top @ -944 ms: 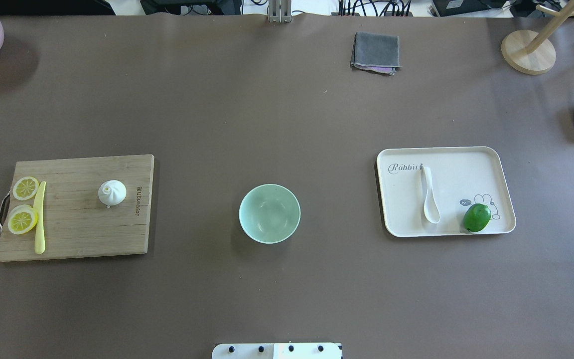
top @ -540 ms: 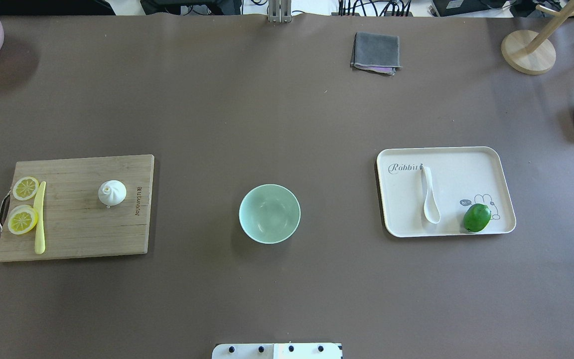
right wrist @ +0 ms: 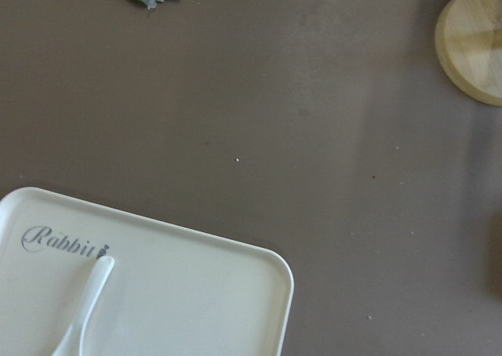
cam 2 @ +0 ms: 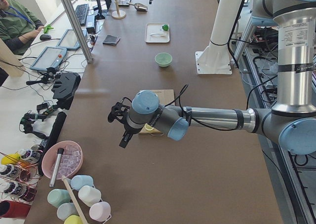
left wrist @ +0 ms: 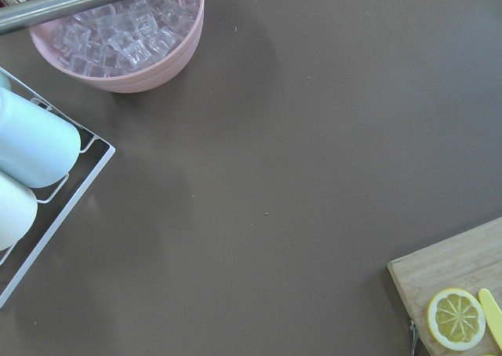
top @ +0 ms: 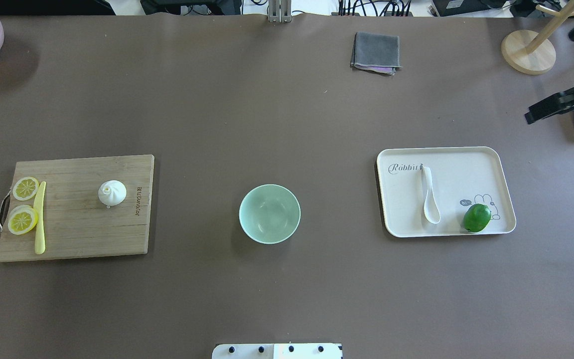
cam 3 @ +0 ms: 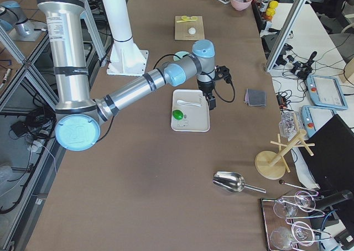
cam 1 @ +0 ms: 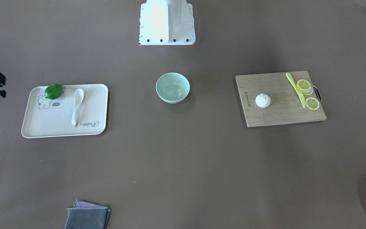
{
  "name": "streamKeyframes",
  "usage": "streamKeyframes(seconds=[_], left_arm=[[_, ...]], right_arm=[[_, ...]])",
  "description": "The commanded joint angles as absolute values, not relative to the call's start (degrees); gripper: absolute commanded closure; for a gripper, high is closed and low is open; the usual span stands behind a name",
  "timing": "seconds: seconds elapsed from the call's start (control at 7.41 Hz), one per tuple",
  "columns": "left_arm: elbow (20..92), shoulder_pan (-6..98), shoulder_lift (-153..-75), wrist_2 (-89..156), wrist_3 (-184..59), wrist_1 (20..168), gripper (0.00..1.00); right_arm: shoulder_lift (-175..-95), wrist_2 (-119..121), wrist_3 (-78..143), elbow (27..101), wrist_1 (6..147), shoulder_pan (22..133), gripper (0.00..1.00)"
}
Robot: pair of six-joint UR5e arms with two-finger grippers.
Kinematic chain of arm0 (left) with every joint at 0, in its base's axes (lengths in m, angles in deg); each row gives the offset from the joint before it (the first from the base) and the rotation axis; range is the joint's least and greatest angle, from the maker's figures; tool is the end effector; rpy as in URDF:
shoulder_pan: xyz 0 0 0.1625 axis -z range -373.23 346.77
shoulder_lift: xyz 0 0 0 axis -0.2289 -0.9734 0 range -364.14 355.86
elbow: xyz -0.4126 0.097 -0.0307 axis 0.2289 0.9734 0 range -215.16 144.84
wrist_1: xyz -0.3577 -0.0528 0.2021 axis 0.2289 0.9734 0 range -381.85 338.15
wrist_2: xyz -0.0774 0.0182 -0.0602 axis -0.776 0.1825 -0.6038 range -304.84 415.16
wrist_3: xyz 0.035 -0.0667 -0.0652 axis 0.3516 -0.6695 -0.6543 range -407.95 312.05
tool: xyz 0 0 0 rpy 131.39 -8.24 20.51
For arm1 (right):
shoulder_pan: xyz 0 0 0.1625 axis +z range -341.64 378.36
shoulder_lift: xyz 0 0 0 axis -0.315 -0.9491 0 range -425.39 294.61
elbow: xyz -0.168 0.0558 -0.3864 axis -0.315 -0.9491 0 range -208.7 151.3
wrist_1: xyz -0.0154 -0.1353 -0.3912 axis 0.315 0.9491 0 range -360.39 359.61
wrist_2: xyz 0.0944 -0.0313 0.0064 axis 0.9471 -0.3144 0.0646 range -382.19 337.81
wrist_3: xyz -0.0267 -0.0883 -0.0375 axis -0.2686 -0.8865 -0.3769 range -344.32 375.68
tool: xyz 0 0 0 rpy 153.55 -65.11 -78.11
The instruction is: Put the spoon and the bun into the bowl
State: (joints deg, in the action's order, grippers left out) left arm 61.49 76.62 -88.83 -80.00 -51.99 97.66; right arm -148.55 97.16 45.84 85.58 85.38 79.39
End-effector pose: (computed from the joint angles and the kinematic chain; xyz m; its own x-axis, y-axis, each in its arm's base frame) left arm -0.0614 -0.4746 0.5856 0.7026 0.3039 -0.6435 0.0475 0.8822 0.4685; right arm -0.1770 -0.4940 0.3949 0.7391 -0.2210 0.6363 0.0273 0.9537 0.2994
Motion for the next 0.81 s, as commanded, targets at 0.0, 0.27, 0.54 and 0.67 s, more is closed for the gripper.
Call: streamKeyframes(seconds=[0.0,0.27,0.54,0.67], left_arm=[[60.82,76.68,-88.61,-80.01,-52.08,99.00,0.02],[60.91,76.68,-88.61,-80.01,-52.08,99.09,0.02],[60.91,76.59,-88.61,-80.01,-52.08,99.09,0.02],[60.91,76.59,-88.61,-80.01,-52.08,99.09,0.02]], right_arm=[[-146.34,85.68,68.70,80.93,73.58,63.76,0.01],[-146.60,78.22,73.06,79.14,70.89,57.24,0.12],[-146.95,78.09,75.52,79.14,70.89,56.25,0.36],[-147.13,77.92,77.18,78.62,70.72,55.55,0.37]])
